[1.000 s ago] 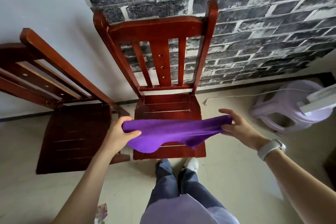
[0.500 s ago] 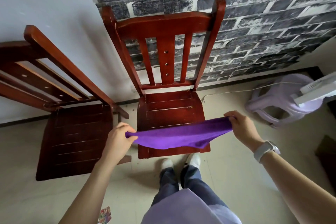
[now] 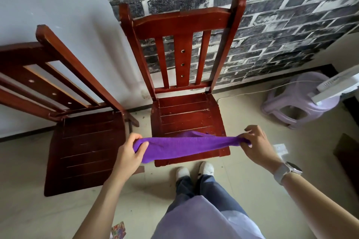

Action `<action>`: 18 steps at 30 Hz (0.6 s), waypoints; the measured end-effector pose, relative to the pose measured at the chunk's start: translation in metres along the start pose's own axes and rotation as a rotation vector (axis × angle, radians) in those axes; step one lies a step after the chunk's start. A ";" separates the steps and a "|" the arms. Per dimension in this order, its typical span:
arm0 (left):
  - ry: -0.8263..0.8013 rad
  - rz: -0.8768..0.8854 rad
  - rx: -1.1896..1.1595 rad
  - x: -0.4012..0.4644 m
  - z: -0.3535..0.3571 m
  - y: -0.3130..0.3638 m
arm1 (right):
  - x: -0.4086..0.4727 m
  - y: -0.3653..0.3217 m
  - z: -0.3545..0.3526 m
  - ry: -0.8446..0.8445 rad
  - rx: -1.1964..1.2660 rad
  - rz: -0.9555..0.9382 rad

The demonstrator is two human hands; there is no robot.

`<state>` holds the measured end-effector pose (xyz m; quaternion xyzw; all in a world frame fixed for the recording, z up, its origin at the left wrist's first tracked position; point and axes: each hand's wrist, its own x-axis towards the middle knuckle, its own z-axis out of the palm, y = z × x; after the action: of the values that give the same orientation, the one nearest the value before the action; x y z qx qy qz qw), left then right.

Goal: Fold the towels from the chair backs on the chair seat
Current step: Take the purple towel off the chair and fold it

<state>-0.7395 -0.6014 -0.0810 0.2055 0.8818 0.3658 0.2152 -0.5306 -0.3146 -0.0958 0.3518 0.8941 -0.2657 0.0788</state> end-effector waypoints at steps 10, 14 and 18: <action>0.244 -0.012 0.006 0.052 0.025 -0.004 | 0.051 -0.005 0.006 0.199 0.141 0.096; 0.207 -0.089 0.005 0.105 0.057 -0.032 | 0.115 0.012 0.035 0.141 0.032 0.078; 0.193 -0.134 0.051 0.171 0.092 -0.069 | 0.184 0.028 0.067 0.139 -0.112 0.070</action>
<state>-0.8456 -0.5068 -0.2295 0.1154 0.9193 0.3459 0.1481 -0.6507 -0.2250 -0.2241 0.3956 0.8980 -0.1872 0.0453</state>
